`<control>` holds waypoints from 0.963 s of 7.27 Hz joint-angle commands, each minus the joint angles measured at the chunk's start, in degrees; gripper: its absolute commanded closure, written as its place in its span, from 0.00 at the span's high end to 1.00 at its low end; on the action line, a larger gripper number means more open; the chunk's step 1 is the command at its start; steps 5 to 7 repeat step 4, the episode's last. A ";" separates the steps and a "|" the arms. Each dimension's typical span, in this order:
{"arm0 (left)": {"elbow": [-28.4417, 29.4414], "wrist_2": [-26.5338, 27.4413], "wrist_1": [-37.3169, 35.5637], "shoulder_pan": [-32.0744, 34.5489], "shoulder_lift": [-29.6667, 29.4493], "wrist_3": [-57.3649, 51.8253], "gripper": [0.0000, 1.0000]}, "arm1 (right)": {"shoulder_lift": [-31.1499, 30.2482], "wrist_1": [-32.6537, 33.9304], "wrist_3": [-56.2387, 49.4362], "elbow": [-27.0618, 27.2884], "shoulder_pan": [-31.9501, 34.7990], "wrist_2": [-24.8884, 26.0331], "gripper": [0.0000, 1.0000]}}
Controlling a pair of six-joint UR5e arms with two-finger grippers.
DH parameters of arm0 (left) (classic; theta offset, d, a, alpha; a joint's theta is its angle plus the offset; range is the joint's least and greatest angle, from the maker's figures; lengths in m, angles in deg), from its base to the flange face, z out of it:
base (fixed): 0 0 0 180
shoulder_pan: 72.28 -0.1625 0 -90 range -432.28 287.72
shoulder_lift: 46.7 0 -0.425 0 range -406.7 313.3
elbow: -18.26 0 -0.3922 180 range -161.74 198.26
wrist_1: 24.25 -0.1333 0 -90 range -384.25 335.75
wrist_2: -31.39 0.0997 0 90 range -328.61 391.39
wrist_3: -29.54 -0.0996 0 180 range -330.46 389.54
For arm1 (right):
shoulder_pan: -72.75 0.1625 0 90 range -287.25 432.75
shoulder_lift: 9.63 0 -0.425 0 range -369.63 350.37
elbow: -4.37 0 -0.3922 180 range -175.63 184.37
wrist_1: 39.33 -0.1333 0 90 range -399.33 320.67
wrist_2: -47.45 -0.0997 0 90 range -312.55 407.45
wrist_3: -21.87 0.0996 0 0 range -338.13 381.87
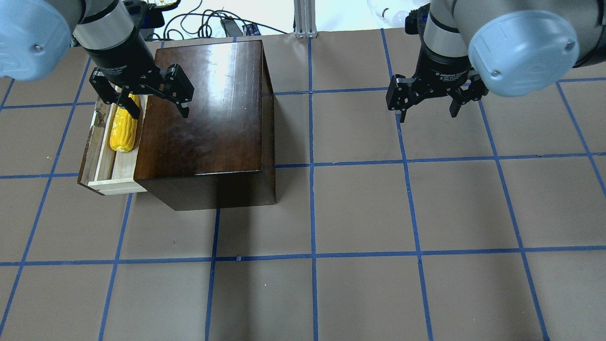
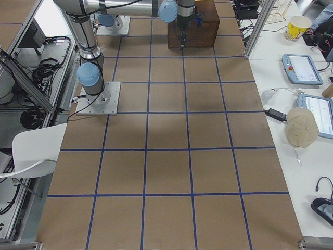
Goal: Open drawer and put corn inside
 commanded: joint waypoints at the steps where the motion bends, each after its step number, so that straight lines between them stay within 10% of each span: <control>1: -1.44 -0.51 0.00 0.02 0.72 -0.18 1.00 | 0.00 0.04 0.00 0.00 0.00 0.00 1.00; 7: -1.71 -0.59 -0.18 -0.06 0.99 0.08 1.00 | 0.00 0.04 0.00 0.00 0.00 0.00 1.00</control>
